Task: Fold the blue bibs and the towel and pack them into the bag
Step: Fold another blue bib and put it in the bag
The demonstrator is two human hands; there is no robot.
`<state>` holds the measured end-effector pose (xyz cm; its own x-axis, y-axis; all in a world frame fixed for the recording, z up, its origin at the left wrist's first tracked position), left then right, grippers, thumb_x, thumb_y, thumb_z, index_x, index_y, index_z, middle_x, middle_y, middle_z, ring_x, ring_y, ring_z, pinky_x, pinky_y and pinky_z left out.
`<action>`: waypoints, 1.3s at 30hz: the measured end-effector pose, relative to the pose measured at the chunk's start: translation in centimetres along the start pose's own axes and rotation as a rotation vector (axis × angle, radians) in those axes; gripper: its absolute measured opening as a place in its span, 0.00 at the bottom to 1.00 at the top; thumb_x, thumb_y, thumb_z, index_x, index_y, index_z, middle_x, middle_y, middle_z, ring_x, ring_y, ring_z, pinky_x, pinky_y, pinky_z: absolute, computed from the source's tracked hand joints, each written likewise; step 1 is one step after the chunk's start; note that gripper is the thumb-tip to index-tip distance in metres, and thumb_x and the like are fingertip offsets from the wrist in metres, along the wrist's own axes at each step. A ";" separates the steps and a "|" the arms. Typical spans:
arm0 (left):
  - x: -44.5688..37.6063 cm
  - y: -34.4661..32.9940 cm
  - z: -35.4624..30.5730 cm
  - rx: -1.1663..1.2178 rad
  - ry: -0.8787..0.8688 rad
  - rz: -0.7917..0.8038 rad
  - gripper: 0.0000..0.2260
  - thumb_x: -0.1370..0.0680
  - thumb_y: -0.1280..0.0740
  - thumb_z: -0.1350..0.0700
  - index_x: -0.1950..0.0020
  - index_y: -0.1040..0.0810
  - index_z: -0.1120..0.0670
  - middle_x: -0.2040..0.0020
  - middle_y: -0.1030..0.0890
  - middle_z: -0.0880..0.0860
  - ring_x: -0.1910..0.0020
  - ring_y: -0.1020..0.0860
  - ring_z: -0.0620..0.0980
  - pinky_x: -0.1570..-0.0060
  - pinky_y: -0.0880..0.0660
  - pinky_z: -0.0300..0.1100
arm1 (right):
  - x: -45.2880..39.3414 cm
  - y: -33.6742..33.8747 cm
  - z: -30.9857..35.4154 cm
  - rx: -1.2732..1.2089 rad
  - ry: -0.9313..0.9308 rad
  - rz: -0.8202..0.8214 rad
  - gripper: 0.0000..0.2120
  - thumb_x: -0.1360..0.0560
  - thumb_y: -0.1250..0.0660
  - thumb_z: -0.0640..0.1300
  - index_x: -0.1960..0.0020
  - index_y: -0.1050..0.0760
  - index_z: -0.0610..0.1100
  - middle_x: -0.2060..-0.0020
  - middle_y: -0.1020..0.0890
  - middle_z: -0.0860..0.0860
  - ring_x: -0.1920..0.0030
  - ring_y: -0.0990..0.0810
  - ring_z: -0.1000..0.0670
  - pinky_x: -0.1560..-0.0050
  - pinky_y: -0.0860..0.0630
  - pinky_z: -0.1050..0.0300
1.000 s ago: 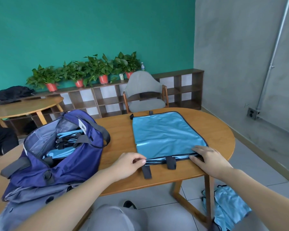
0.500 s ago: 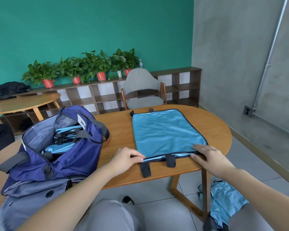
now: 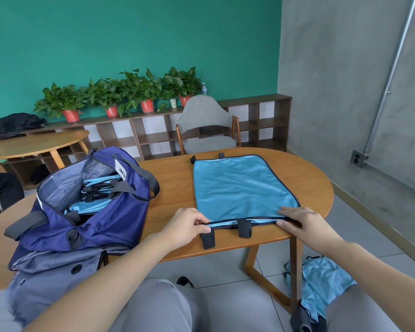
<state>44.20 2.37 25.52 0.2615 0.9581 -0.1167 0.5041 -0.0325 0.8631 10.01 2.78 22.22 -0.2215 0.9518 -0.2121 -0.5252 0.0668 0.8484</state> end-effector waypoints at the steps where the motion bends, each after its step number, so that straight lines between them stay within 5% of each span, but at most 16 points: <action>1: 0.1 0.0 0.0 -0.007 0.020 -0.003 0.14 0.24 0.24 0.52 0.39 0.15 0.51 0.48 0.19 0.45 0.52 0.22 0.40 0.51 0.31 0.30 | 0.2 0.3 0.1 -0.040 -0.010 0.006 0.29 0.26 0.36 0.67 0.30 0.24 0.55 0.31 0.25 0.60 0.29 0.31 0.57 0.26 0.38 0.57; 10: 2.7 0.6 -0.7 -0.003 0.091 0.028 0.17 0.29 0.20 0.49 0.41 0.15 0.49 0.52 0.20 0.42 0.54 0.22 0.41 0.54 0.27 0.31 | 2.6 1.3 1.0 -0.116 -0.063 0.029 0.28 0.33 0.21 0.55 0.35 0.20 0.53 0.42 0.22 0.64 0.39 0.29 0.63 0.32 0.36 0.65; 18: 4.9 0.6 -1.5 -0.059 0.072 -0.050 0.13 0.27 0.22 0.48 0.47 0.14 0.52 0.55 0.20 0.45 0.55 0.23 0.44 0.57 0.29 0.33 | 3.7 2.0 1.1 -0.004 0.026 -0.071 0.10 0.26 0.24 0.43 0.45 0.15 0.51 0.50 0.17 0.60 0.44 0.24 0.55 0.36 0.27 0.56; 22: 5.3 0.4 -2.0 -0.149 -0.006 0.023 0.09 0.23 0.26 0.47 0.47 0.18 0.51 0.48 0.23 0.45 0.44 0.27 0.45 0.40 0.29 0.43 | 4.1 3.0 2.2 -0.002 0.020 0.009 0.08 0.22 0.28 0.47 0.55 0.22 0.60 0.57 0.19 0.60 0.52 0.23 0.57 0.52 0.28 0.66; 24: 5.4 1.4 -2.6 -0.115 -0.018 0.010 0.07 0.21 0.29 0.47 0.50 0.20 0.50 0.47 0.21 0.45 0.47 0.24 0.44 0.42 0.26 0.45 | 3.8 4.0 2.7 -0.066 -0.020 0.031 0.05 0.22 0.28 0.49 0.56 0.21 0.56 0.61 0.19 0.57 0.58 0.22 0.56 0.60 0.29 0.67; 28: 4.9 5.3 -4.5 0.155 0.020 -0.010 0.07 0.17 0.35 0.49 0.51 0.22 0.49 0.61 0.18 0.45 0.63 0.23 0.39 0.56 0.27 0.42 | 2.3 6.9 3.6 -0.391 -0.093 0.099 0.06 0.28 0.22 0.47 0.54 0.15 0.46 0.58 0.13 0.50 0.55 0.14 0.51 0.51 0.19 0.57; 33: 2.9 8.4 -4.9 0.383 0.034 -0.003 0.08 0.17 0.35 0.48 0.48 0.19 0.51 0.53 0.13 0.47 0.52 0.16 0.46 0.46 0.23 0.44 | -0.2 9.8 5.2 -0.604 -0.122 0.099 0.10 0.30 0.21 0.45 0.54 0.15 0.39 0.56 0.12 0.46 0.55 0.13 0.48 0.57 0.19 0.60; 39: -2.0 8.1 -2.2 0.431 0.111 -0.122 0.05 0.20 0.29 0.50 0.48 0.16 0.50 0.54 0.13 0.47 0.53 0.16 0.43 0.48 0.22 0.41 | -5.7 9.1 3.5 -0.580 -0.176 0.039 0.11 0.30 0.21 0.50 0.56 0.14 0.42 0.56 0.12 0.49 0.54 0.14 0.48 0.52 0.18 0.58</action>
<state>45.96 0.87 33.80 0.1012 0.9862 -0.1312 0.8284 -0.0105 0.5601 9.38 -1.01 32.82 -0.1366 0.9888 -0.0604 -0.8926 -0.0965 0.4405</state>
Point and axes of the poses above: each hand's wrist, its own x-axis away from the middle knuckle, its own y-axis out of the back of the hand, z = x × y, the point moved 6 cm from there along -x, towards the middle knuckle
